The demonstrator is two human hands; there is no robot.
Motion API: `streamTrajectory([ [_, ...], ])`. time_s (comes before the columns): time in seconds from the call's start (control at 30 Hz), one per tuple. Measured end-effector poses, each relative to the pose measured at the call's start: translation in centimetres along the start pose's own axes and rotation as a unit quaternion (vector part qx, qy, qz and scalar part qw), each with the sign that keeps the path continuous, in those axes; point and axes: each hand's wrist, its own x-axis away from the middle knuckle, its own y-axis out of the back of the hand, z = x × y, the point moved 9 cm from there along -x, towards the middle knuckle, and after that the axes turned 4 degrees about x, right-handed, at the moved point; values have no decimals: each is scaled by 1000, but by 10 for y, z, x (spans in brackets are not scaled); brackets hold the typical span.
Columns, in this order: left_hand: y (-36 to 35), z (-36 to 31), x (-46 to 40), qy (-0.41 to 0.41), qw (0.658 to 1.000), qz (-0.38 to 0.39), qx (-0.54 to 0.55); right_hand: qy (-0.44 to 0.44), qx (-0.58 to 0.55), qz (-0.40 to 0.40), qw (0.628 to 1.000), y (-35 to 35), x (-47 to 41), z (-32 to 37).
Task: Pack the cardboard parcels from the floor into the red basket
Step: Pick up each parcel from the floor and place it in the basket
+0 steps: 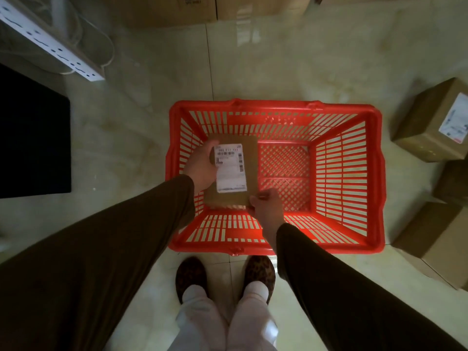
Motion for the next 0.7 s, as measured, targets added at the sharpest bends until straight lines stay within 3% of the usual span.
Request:
streamTrajectory([
  [0.23, -8, 25, -6, 33, 998, -41, -22, -11, 7, 14, 1000, -29, -17, -9],
  [0.47, -21, 36, 9, 12, 992, -12, -123, 23, 34, 71, 997, -33, -19, -8],
  [0.7, -21, 41, 23, 23, 994, -4, -107, 63, 87, 91, 990, -28, -11, -4],
])
